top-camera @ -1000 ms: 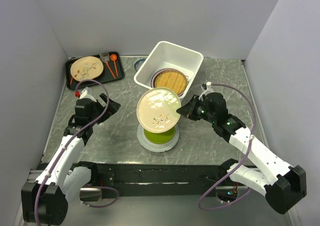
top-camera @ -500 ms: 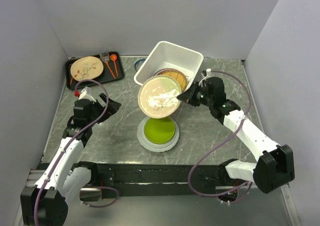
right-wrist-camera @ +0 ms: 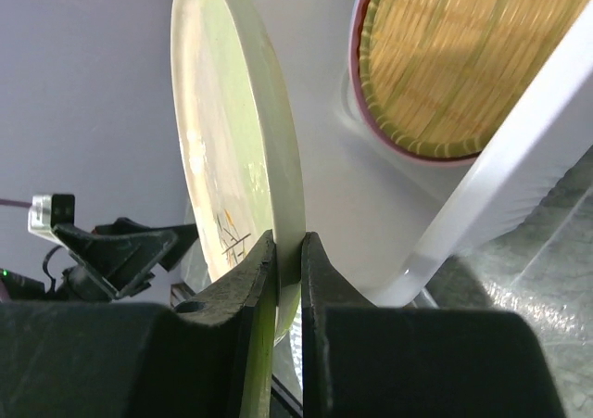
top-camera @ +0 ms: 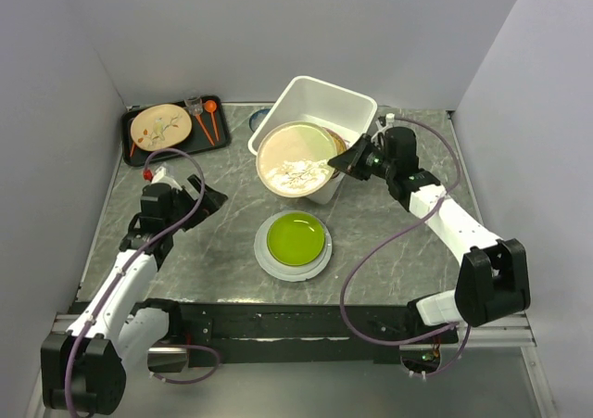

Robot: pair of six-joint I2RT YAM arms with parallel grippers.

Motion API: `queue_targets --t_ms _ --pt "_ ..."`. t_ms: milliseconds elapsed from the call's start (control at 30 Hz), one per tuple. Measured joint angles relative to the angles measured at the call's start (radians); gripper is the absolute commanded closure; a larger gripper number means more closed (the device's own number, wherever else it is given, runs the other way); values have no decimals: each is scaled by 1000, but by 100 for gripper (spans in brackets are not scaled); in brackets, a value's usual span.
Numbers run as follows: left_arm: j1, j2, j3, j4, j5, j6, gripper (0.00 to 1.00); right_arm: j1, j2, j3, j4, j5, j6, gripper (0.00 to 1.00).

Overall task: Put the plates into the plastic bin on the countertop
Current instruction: Place the plate in the plastic bin.

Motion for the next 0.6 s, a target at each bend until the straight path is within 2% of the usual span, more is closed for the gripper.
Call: queue_targets --t_ms 300,600 --pt "0 94 0 56 24 3 1 -53 21 31 16 -16 14 100" --pt "0 104 -26 94 40 2 1 -92 141 108 82 -66 62 100"
